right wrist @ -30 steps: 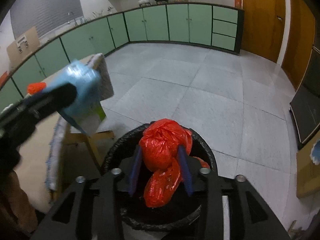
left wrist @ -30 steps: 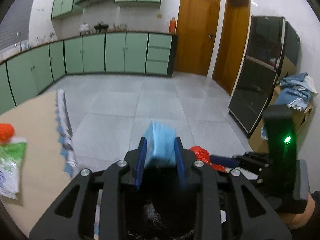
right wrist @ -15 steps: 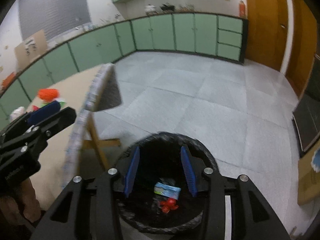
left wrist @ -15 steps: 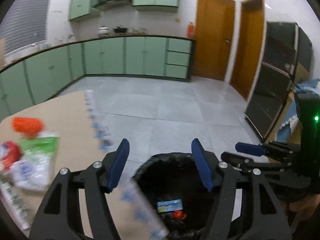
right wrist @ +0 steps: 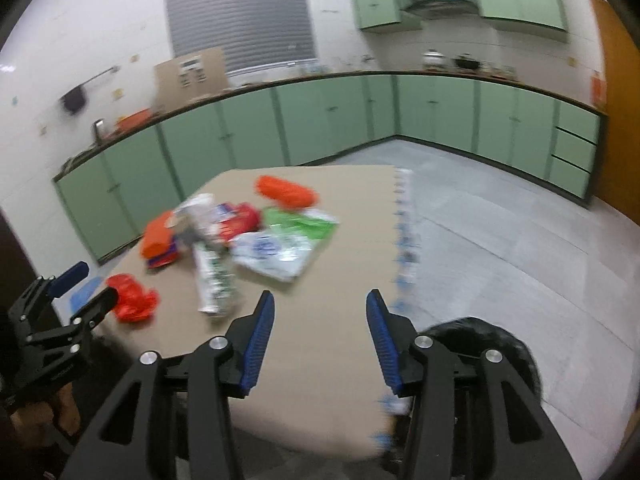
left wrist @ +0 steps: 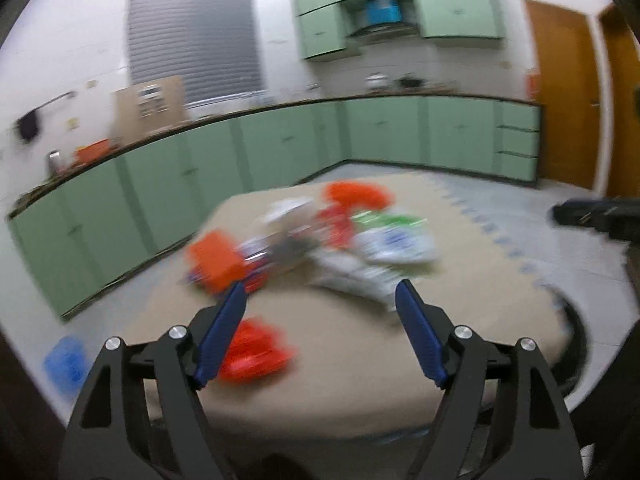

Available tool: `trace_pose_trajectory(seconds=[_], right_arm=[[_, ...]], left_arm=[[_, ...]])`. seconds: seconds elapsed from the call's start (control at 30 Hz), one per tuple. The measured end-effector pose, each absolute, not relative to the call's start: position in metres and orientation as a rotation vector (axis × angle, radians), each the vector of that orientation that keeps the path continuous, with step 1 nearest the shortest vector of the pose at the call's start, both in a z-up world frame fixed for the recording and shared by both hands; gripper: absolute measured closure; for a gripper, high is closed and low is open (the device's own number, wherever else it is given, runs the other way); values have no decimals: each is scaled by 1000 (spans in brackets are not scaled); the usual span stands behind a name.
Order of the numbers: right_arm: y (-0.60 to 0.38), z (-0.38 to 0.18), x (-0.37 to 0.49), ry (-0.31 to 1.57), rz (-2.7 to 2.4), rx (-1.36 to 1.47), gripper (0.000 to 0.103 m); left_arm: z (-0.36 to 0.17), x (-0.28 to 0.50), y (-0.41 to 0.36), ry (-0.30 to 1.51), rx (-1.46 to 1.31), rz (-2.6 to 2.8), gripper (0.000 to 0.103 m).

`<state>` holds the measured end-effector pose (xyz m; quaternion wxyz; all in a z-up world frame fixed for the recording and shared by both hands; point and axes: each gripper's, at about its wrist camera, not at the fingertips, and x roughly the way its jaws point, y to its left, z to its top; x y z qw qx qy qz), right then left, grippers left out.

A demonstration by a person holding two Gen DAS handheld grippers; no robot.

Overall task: Collect trash
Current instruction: 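Move both tools back to the table and grasp another red bag with the left tool, then grasp the white-and-green printed snack bag with the right tool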

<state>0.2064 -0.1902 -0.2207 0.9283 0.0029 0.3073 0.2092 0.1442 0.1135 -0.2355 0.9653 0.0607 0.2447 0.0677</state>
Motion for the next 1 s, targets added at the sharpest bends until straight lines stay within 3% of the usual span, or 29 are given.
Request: trace_pose_trajectory(seconds=[0.2,0.7,0.77,0.83,1.0], right_arm=[[-125,-235,204,644,524,-84,56],[-68,-270,240,696,540,-163,55],[-65,-274,244,703,538,-166,55],[-62,-277,247,708,537,-171,55],[-55,-282,255,703,540,-187,49]], left_arm=[[-242,144,177,525,32,231,28],[-299,194,211,692,-46,128,30],[-305,199,212,717,-49,109,39],[-309,202,212,736,-56,78,62],[-304,205,212,700,-66,59,86]])
